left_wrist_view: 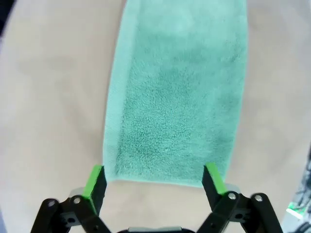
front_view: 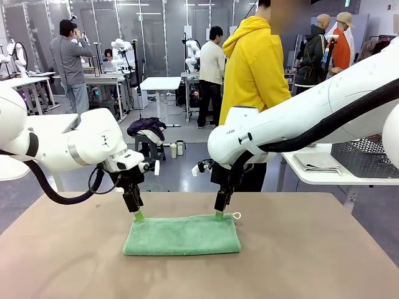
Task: Fold the towels and place them in the basket.
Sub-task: When a person lays out a Towel with hook on the table, fold it in half twice.
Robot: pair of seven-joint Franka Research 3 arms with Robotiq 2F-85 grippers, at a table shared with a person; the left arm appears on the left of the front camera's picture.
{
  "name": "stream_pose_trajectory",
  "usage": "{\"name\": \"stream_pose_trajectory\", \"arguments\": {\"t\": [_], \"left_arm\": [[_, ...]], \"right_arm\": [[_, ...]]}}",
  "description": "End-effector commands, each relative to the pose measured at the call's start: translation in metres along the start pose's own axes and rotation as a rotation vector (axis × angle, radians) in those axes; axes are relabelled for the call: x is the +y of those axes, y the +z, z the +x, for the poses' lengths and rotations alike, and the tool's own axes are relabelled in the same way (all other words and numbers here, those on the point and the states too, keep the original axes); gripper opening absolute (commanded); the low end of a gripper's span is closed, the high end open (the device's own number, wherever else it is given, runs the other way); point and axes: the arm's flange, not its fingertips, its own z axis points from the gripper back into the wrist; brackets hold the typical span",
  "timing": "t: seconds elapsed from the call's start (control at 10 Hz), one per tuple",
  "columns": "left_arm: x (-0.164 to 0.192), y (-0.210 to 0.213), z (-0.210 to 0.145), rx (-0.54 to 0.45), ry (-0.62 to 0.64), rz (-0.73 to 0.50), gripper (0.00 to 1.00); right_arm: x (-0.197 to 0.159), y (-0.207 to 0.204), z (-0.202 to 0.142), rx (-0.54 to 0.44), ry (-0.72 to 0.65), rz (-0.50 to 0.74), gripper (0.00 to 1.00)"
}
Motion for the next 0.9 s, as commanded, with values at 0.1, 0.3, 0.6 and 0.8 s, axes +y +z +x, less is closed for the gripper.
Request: {"name": "stream_pose_trajectory", "arguments": {"t": [0.1,0.3,0.6,0.8], "left_arm": [[-0.068,0.038,-0.024,-0.112,0.259,0.031,1.0],[-0.12,0.06,-0.05,-0.168,0.309,0.062,1.0],[-0.189,0.081,-0.1,-0.178,0.404,0.116,1.0],[-0.212,0.079,-0.136,-0.236,0.472,0.106,1.0]], "right_arm": [[0.043,0.033,-0.029,-0.095,-0.254,-0.02,1.0],[0.053,0.041,-0.044,-0.166,-0.45,-0.053,1.0],[0.051,0.039,-0.05,-0.202,-0.659,-0.088,1.0],[0.043,0.032,-0.056,-0.249,-0.753,-0.049,1.0]]}}
